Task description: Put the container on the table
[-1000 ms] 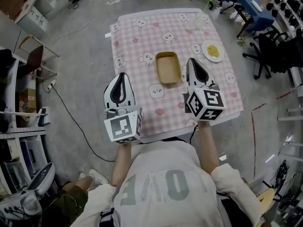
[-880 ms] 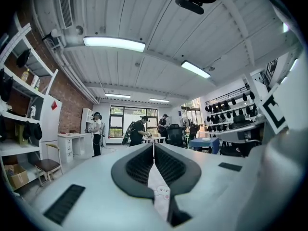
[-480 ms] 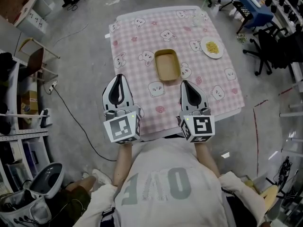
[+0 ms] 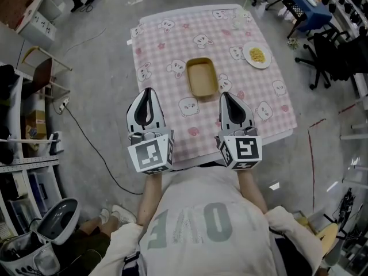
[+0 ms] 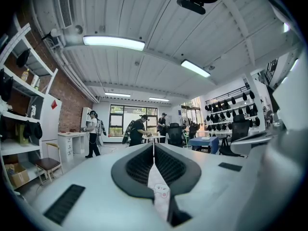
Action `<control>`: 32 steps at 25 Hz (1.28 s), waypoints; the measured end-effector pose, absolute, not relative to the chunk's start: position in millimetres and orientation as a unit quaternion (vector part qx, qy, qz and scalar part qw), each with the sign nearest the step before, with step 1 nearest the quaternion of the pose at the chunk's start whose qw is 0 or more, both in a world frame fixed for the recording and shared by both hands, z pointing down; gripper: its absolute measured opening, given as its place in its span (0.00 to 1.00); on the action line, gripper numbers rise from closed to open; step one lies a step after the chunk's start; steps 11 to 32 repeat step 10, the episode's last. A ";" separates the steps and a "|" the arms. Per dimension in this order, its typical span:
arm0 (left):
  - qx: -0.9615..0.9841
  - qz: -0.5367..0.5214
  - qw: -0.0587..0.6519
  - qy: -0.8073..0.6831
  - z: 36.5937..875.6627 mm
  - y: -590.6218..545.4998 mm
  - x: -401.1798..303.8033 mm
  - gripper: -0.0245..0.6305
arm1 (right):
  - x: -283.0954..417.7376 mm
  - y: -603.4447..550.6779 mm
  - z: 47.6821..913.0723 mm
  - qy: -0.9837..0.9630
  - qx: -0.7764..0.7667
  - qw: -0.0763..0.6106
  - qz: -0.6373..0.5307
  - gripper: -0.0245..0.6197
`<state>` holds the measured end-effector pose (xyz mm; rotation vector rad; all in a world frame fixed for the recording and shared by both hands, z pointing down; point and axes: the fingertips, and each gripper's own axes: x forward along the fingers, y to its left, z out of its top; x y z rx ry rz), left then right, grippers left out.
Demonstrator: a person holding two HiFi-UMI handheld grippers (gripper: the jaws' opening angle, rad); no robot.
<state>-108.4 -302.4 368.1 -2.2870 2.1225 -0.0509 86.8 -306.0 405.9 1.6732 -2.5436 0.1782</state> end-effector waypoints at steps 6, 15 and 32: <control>-0.731 -0.018 0.005 0.682 371.4 -302.1 -108.5 0.08 | 87.4 -305.8 409.2 -0.836 0.542 0.045 0.070 0.08; -0.729 -0.021 0.002 0.684 375.2 -300.8 -108.1 0.08 | 89.4 -304.8 412.0 -0.836 0.542 0.045 0.073 0.08; -0.729 -0.021 0.002 0.684 375.2 -300.8 -108.1 0.08 | 89.4 -304.8 412.0 -0.836 0.542 0.045 0.073 0.08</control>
